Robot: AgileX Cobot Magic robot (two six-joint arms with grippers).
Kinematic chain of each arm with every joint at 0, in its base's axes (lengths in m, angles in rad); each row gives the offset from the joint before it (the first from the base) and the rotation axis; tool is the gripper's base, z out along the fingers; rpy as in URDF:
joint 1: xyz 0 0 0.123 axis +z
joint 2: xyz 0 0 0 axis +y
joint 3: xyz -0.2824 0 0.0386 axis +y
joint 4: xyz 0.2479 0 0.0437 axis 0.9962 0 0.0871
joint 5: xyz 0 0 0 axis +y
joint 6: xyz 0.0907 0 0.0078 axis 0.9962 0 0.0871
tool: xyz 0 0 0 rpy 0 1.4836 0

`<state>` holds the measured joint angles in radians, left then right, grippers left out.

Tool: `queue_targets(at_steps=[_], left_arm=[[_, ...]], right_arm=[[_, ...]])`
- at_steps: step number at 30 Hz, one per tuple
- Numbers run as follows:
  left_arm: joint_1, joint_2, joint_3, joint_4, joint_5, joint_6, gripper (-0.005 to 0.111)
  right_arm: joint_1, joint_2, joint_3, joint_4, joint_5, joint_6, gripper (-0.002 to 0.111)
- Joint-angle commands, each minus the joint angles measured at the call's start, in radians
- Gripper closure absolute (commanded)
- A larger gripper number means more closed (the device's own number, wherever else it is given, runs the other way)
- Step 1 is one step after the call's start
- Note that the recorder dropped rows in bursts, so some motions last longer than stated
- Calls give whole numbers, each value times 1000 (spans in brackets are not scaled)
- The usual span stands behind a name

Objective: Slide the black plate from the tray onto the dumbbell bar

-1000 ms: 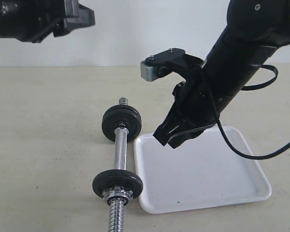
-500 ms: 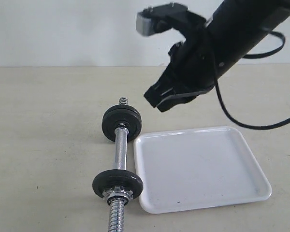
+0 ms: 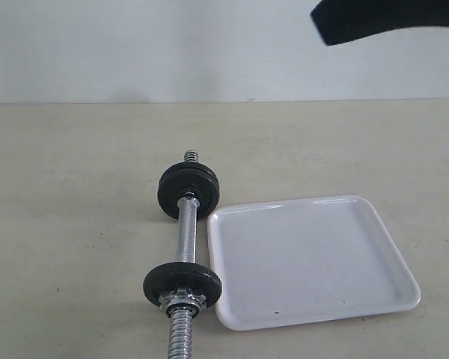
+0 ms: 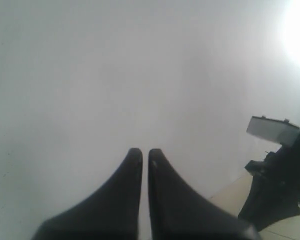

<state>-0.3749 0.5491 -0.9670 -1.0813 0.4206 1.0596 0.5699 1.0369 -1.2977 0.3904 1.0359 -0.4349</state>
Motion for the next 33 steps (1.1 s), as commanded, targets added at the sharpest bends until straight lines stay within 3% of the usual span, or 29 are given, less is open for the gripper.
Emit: queue_targets(at_steps=[1, 7, 15, 20, 33], left_arm=[[-6, -83, 48, 58, 41, -90, 102], [-6, -222, 116, 237, 108, -294, 102], [-6, -412, 125, 275, 152, -422, 102], [-4, -496, 125, 387, 216, -567, 102], [10, -549, 127, 593, 484, -820, 102]], right_arm=[[-3, -160, -7, -4, 57, 43, 108], [-3, -356, -5, -22, 114, 173, 108], [-3, -563, -5, -75, 185, 280, 108], [-3, -697, -5, -115, 185, 353, 108], [-3, -949, -5, -115, 185, 371, 108]])
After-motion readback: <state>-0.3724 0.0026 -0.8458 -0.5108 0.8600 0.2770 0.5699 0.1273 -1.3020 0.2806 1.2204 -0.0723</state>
